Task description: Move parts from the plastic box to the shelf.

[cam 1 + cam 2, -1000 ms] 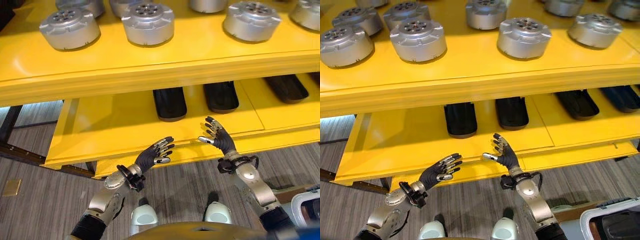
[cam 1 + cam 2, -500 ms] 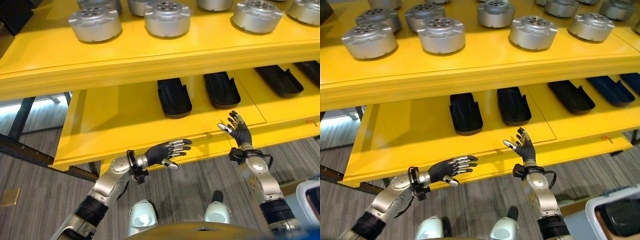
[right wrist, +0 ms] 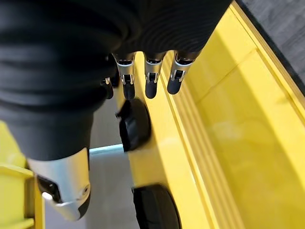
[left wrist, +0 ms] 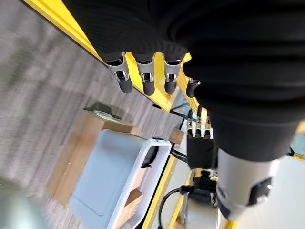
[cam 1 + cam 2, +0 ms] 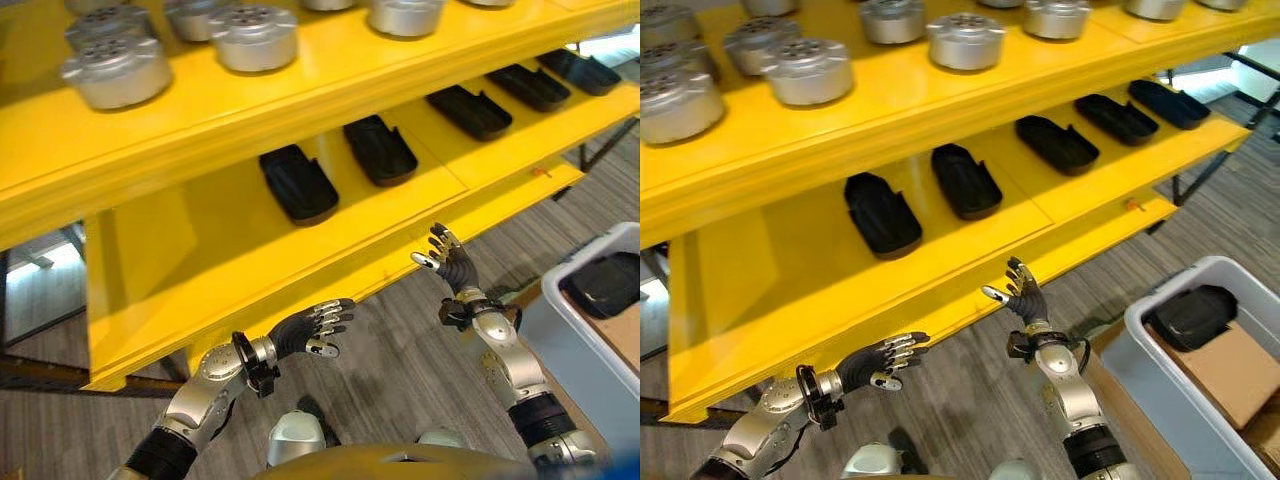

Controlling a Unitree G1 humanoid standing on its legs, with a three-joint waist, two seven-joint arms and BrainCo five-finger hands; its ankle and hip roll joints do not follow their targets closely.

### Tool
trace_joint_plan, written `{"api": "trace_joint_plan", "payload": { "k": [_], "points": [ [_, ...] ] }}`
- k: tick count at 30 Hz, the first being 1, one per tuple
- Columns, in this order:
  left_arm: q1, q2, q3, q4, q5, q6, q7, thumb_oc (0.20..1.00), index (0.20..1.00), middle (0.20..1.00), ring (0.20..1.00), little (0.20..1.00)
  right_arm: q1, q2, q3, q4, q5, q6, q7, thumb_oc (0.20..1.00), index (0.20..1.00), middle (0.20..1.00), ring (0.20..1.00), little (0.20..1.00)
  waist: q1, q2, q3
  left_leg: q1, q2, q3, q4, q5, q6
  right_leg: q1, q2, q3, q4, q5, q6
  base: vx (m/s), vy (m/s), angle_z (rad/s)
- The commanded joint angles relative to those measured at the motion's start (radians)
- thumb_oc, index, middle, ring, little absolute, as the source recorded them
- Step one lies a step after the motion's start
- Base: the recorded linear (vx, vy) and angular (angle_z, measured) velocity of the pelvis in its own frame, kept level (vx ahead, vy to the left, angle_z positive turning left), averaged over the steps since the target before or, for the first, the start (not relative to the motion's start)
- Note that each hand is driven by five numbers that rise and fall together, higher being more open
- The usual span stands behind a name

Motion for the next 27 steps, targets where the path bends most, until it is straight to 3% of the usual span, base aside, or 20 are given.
{"api": "trace_joint_plan", "payload": {
  "k": [1,5,7,13,14,18,21,22,23,25,27],
  "points": [
    [-0.043,-0.024,0.009,-0.081,-0.061,-0.062,0.012,1.0,1.0,1.0,1.0,1.0,-0.039,-0.052,-0.057,-0.069,-0.017,-0.002,-0.061,1.0,1.0,1.0,1.0,1.0,-0.015,0.007,0.021,-0.004,-0.026,-0.151,-0.075,0.05,-0.051,-0.012,-0.052,0.022,0.05,0.03,0.086,0.0,-0.269,-0.58],
    [-0.019,-0.027,0.024,-0.084,-0.064,-0.088,0.021,1.0,1.0,1.0,1.0,1.0,0.002,-0.071,-0.095,-0.078,-0.046,-0.017,-0.079,1.0,1.0,1.0,1.0,1.0,-0.054,-0.007,0.027,0.004,0.006,-0.126,-0.073,0.06,-0.069,-0.029,-0.037,0.03,0.052,0.027,0.082,0.03,-0.318,-0.28],
    [0.001,-0.044,0.032,-0.075,-0.116,-0.094,0.042,1.0,1.0,1.0,1.0,1.0,0.039,-0.082,-0.128,-0.065,-0.052,-0.025,-0.098,1.0,1.0,1.0,1.0,1.0,-0.097,-0.024,0.033,0.015,0.07,-0.092,-0.046,0.065,-0.091,-0.055,-0.018,0.052,0.078,0.007,0.051,0.11,-0.545,-0.58],
    [-0.006,-0.074,0.029,-0.05,-0.108,-0.115,0.097,1.0,1.0,1.0,1.0,1.0,0.056,-0.099,-0.168,-0.036,-0.036,-0.05,-0.112,1.0,1.0,1.0,1.0,1.0,-0.141,-0.031,0.033,0.029,0.145,-0.06,-0.023,0.097,-0.136,-0.095,0.005,0.083,0.105,-0.014,0.019,0.09,-0.347,-0.49],
    [-0.019,-0.087,0.029,-0.044,-0.142,-0.112,0.135,1.0,1.0,1.0,1.0,1.0,0.065,-0.105,-0.18,-0.03,-0.033,-0.058,-0.103,1.0,1.0,1.0,1.0,1.0,-0.16,-0.028,0.026,0.031,0.164,-0.071,-0.009,0.128,-0.159,-0.109,0.028,0.109,0.11,-0.027,0.001,0.14,-0.378,-0.79],
    [-0.03,-0.101,0.038,-0.039,-0.152,-0.106,0.158,1.0,1.0,1.0,1.0,1.0,0.072,-0.116,-0.185,-0.022,-0.039,-0.072,-0.078,1.0,1.0,1.0,1.0,1.0,-0.166,-0.026,0.016,0.019,0.167,-0.134,0.02,0.147,-0.172,-0.121,0.054,0.157,0.121,-0.049,-0.02,0.14,-0.247,-0.73],
    [-0.027,-0.108,0.047,-0.042,-0.156,-0.122,0.222,1.0,1.0,1.0,1.0,1.0,0.077,-0.117,-0.169,-0.008,-0.027,-0.086,-0.028,1.0,1.0,1.0,1.0,1.0,-0.148,-0.024,0.012,-0.013,0.088,-0.296,0.045,0.09,-0.14,-0.132,0.078,0.232,0.129,-0.062,-0.033,0.12,-0.13,-0.91],
    [-0.02,-0.108,0.066,-0.046,-0.179,-0.121,0.281,1.0,1.0,1.0,1.0,1.0,0.074,-0.113,-0.155,0.002,-0.028,-0.093,0.001,1.0,1.0,1.0,1.0,1.0,-0.124,-0.024,0.011,-0.031,0.006,-0.411,0.078,0.025,-0.107,-0.125,0.087,0.281,0.118,-0.062,-0.034,0.12,-0.107,-1.16],
    [-0.019,-0.108,0.07,-0.045,-0.18,-0.12,0.287,1.0,1.0,1.0,1.0,1.0,0.074,-0.112,-0.152,0.003,-0.029,-0.094,0.006,1.0,1.0,1.0,1.0,1.0,-0.119,-0.025,0.012,-0.035,-0.012,-0.431,0.09,0.008,-0.099,-0.122,0.088,0.289,0.116,-0.061,-0.034,0.06,-0.138,-1.41],
    [-0.007,-0.102,0.102,-0.043,-0.158,-0.112,0.251,1.0,1.0,1.0,1.0,1.0,0.078,-0.106,-0.139,-0.018,-0.043,-0.103,0.026,1.0,1.0,1.0,1.0,1.0,-0.092,-0.028,0.009,-0.079,-0.126,-0.504,0.14,-0.052,-0.046,-0.113,0.095,0.329,0.08,-0.03,-0.035,0.02,-0.104,-1.4],
    [-0.002,-0.097,0.117,-0.037,-0.137,-0.097,0.216,1.0,1.0,1.0,1.0,1.0,0.084,-0.098,-0.138,-0.028,-0.043,-0.098,0.024,1.0,1.0,1.0,1.0,1.0,-0.09,-0.024,0.003,-0.079,-0.16,-0.504,0.115,-0.071,-0.032,-0.11,0.1,0.342,0.072,-0.021,-0.025,0.09,-0.019,-0.44]
  ]
}}
